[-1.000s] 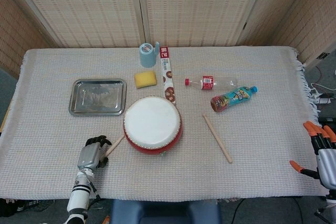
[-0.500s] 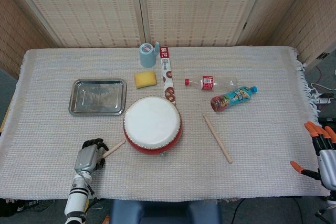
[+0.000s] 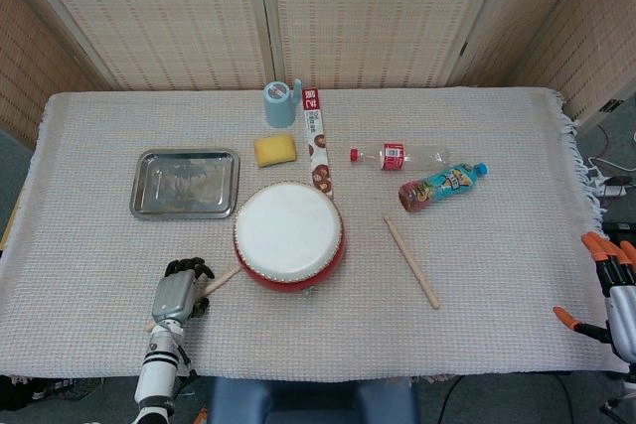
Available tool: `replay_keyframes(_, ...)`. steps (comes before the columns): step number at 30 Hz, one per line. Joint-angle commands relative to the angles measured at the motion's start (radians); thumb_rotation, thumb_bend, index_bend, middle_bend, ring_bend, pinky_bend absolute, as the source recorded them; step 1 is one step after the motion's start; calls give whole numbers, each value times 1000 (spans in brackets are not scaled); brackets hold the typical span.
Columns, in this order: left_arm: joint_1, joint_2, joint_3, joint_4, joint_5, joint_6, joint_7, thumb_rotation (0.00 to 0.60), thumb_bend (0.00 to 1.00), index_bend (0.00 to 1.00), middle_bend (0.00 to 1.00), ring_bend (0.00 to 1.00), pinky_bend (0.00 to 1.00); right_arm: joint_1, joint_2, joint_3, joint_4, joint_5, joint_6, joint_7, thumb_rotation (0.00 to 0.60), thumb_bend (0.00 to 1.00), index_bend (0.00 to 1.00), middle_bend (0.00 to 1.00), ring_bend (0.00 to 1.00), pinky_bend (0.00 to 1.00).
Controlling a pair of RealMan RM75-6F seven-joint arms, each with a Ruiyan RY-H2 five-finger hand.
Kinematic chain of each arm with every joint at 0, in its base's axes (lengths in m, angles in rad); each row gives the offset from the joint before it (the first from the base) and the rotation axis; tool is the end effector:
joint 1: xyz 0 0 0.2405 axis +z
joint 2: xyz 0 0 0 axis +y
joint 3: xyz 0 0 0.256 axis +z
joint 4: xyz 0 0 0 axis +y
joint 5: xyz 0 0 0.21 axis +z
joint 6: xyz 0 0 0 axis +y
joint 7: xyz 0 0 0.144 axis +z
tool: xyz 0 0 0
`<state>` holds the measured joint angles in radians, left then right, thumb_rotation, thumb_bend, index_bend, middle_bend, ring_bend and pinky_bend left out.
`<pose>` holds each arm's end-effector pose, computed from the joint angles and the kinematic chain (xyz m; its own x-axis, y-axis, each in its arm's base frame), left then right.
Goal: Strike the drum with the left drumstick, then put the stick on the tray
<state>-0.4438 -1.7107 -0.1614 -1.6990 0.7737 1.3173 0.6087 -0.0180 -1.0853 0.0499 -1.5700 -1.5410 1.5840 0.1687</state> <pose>-0.2003 0.2474 -0.0401 0.1976 0.3643 0.9101 0.9486 0.1632 -0.2713 -0.3267 -0.1483 0.1846 0.3128 0.0615 0.9478 -0.9497 0.0359 0.3111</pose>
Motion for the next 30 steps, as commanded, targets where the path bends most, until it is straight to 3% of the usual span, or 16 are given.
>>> replay_keyframes(1,-1,-6,-2,8,-3,2,1,600,316,394,152,102,62,1,1,0,-1,-1,-1,-1,600,21,0,54,0,0)
replay_keyframes(6,-2,-9,3,20,-8,1,11,600,330,430,156,102,63,-1,1,-1,-3,-2,0,-1,600,22,0,55,0,0)
replay_keyframes(13,-1,-4,11,15,-1,-4,10,600,428,465,176,105,67,-3,3,-3,-6,-3,0,1,600,21,0,54,0,0)
replay_keyframes(30,34,5,22,14,79,36,-61,600,431,553,264,175,90,-4,6,-1,-7,-6,5,13,600,21,0,55,0,0)
